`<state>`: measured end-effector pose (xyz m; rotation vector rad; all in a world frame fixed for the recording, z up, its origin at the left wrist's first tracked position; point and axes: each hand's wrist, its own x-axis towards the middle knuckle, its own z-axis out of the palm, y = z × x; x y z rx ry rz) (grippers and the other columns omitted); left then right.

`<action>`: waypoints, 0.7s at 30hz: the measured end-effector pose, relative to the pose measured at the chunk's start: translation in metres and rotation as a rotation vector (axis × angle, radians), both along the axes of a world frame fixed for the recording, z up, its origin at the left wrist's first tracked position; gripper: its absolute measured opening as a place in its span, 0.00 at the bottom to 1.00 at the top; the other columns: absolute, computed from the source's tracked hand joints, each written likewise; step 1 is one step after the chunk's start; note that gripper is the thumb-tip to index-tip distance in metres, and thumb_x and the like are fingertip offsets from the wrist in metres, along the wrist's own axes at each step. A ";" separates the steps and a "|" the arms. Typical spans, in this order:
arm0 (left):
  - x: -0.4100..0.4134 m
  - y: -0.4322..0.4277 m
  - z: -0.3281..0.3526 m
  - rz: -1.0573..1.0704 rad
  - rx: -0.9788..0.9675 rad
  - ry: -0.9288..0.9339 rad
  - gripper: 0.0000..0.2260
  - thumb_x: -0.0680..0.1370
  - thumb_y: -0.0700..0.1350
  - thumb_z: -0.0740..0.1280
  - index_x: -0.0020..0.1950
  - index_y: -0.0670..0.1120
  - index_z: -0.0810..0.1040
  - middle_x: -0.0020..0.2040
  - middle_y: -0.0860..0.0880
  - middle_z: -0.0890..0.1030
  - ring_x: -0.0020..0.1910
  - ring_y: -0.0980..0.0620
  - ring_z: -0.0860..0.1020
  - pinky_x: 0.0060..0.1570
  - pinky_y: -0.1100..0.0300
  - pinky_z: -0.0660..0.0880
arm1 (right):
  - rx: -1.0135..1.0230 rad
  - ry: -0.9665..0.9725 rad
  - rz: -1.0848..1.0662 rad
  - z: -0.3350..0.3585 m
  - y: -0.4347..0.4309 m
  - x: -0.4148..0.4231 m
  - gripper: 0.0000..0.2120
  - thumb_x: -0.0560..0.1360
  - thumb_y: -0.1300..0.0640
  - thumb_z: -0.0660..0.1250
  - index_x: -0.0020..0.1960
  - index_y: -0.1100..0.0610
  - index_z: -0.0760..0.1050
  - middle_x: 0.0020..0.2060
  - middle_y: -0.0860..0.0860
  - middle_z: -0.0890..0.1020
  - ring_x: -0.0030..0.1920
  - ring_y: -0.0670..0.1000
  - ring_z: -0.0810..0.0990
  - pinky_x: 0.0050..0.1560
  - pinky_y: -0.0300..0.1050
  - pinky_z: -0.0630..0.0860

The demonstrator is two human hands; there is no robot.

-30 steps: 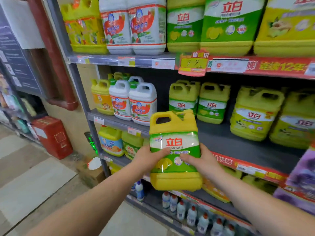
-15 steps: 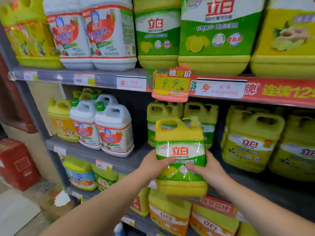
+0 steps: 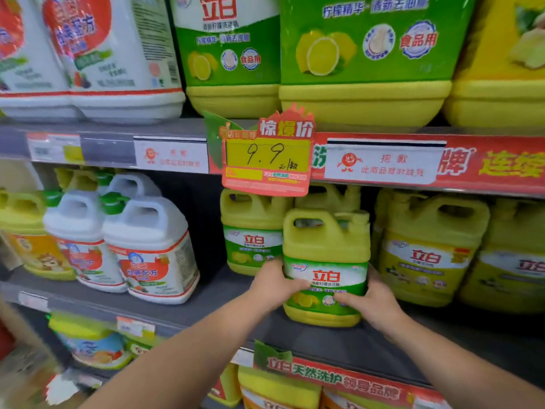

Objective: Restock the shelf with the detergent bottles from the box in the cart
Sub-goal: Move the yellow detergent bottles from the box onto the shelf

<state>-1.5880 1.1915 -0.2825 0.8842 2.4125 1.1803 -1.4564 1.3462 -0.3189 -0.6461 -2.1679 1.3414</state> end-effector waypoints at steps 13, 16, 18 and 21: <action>-0.110 -0.007 0.059 -0.006 -0.459 0.913 0.45 0.66 0.65 0.70 0.76 0.54 0.50 0.76 0.42 0.53 0.74 0.35 0.51 0.71 0.38 0.48 | 0.063 -0.058 -0.174 -0.008 0.007 -0.027 0.38 0.63 0.65 0.79 0.68 0.63 0.65 0.61 0.58 0.76 0.61 0.54 0.74 0.57 0.39 0.68; -0.124 -0.009 0.052 -0.053 -0.513 0.978 0.44 0.69 0.61 0.70 0.76 0.56 0.47 0.76 0.42 0.52 0.74 0.34 0.50 0.71 0.35 0.51 | 0.071 -0.113 -0.186 -0.006 0.015 -0.036 0.39 0.63 0.63 0.79 0.69 0.63 0.63 0.64 0.59 0.75 0.65 0.57 0.72 0.64 0.47 0.69; -0.129 -0.012 0.049 -0.074 -0.489 1.052 0.40 0.72 0.58 0.69 0.76 0.57 0.48 0.75 0.41 0.54 0.73 0.33 0.51 0.70 0.35 0.52 | 0.062 -0.162 -0.200 -0.006 0.021 -0.041 0.41 0.63 0.60 0.79 0.70 0.62 0.62 0.66 0.59 0.74 0.66 0.58 0.71 0.65 0.50 0.69; -0.136 -0.016 0.045 -0.108 -0.454 1.075 0.37 0.73 0.57 0.68 0.76 0.59 0.50 0.75 0.41 0.54 0.73 0.33 0.50 0.71 0.36 0.50 | 0.098 -0.280 -0.252 -0.005 0.026 -0.049 0.44 0.65 0.53 0.78 0.73 0.60 0.59 0.67 0.57 0.73 0.67 0.59 0.71 0.63 0.50 0.69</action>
